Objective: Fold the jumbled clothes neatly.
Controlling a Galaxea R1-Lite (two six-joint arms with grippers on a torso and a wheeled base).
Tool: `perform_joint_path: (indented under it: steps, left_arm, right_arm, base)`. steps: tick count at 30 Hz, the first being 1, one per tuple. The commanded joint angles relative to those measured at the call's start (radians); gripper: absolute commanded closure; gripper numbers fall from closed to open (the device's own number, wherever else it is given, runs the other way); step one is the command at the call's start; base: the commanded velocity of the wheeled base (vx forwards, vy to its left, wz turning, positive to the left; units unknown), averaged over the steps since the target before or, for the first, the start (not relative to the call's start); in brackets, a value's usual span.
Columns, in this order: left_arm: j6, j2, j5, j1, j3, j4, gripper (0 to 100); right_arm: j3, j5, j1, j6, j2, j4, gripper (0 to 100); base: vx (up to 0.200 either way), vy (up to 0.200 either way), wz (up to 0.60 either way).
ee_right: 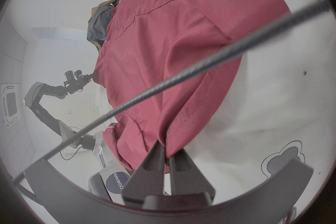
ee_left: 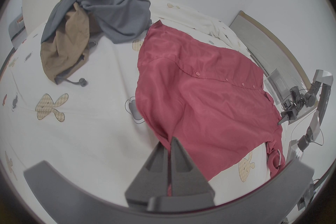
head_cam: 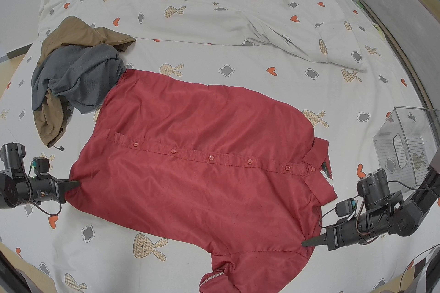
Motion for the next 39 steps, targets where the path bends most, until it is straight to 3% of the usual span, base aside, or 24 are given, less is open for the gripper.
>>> perform_joint_path:
  steps: [1,12,23,31,39]
  left_arm:
    - [-0.001,-0.045,0.0,-0.001,0.014,0.002,100]
    - [0.001,-0.049,0.011,0.019,0.09,0.004,100]
    - [0.006,-0.105,0.014,0.085,0.176,0.005,100]
    - [0.009,-0.111,0.015,0.085,0.198,0.005,100]
    - [0.015,-0.152,0.06,0.085,0.195,0.088,100]
  right_arm:
    - [0.006,0.0,-0.013,0.01,-0.046,0.0,100]
    - [0.085,-0.004,-0.051,0.019,-0.14,0.01,100]
    - [0.122,-0.006,-0.045,0.018,-0.13,0.008,100]
    - [0.122,-0.01,-0.037,0.018,-0.13,0.011,100]
    - [0.13,-0.01,-0.037,0.018,-0.135,0.013,100]
  base:
    - [0.0,0.0,0.0]
    - [0.0,0.0,0.0]
    - [0.0,0.0,0.0]
    - [0.0,0.0,0.0]
    - [0.0,0.0,0.0]
